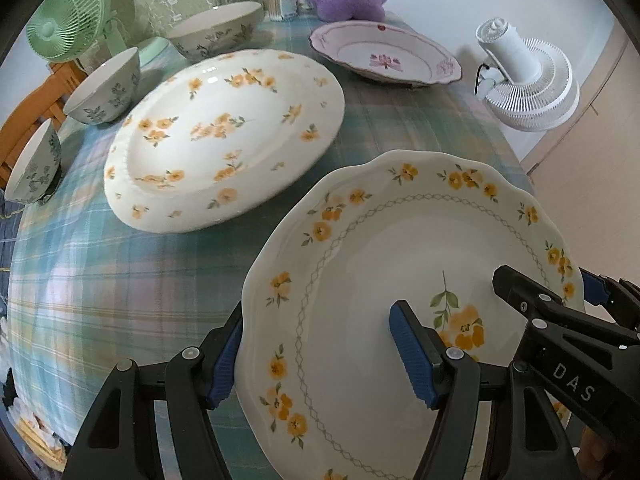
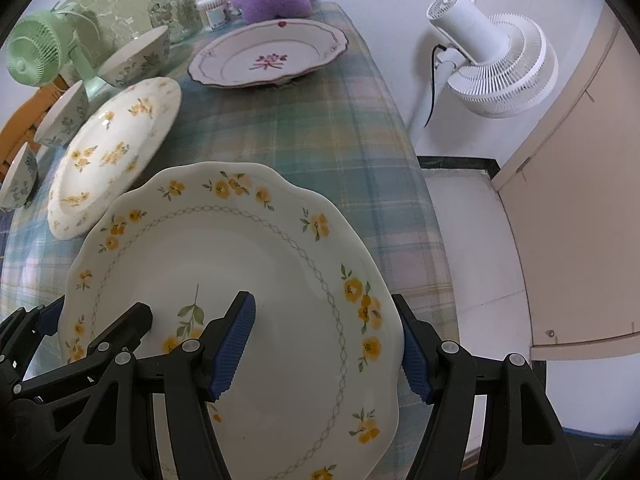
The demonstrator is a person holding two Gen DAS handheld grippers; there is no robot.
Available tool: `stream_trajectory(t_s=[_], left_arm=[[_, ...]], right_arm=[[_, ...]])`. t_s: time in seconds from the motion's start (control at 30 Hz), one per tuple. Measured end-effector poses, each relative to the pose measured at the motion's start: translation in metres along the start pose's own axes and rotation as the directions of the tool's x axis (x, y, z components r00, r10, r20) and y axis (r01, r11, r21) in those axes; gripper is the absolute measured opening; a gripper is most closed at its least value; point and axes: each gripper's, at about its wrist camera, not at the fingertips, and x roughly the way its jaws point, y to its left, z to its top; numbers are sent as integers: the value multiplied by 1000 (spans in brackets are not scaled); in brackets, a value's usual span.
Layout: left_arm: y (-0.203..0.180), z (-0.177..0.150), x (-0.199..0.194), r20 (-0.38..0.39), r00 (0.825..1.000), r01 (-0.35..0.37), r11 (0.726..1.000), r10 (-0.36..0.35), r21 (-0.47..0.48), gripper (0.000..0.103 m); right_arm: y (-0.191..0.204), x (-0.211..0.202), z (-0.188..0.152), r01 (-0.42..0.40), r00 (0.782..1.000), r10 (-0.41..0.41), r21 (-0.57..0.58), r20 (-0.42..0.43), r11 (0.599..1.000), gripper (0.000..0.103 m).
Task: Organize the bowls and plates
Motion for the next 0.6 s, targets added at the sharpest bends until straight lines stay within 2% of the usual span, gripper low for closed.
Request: stream_trajectory(t_s=[0.2,0.4,0.6], left_arm=[[-1,5,9,-10,1000,-6,1000,6,-14,70],[-3,15,16,-2,1000,-8,1000,7,-24,71],[-4,11,13,-3,1000,-18,1000,18,-21,70]], right_arm=[[-4,14,4,0,999,0,-2,-44,1000,71],[-3,19,12,3,999,-3,-2,-38,1000,71],[-4,19,13,4,999,-4,-5,-41,1000,70]])
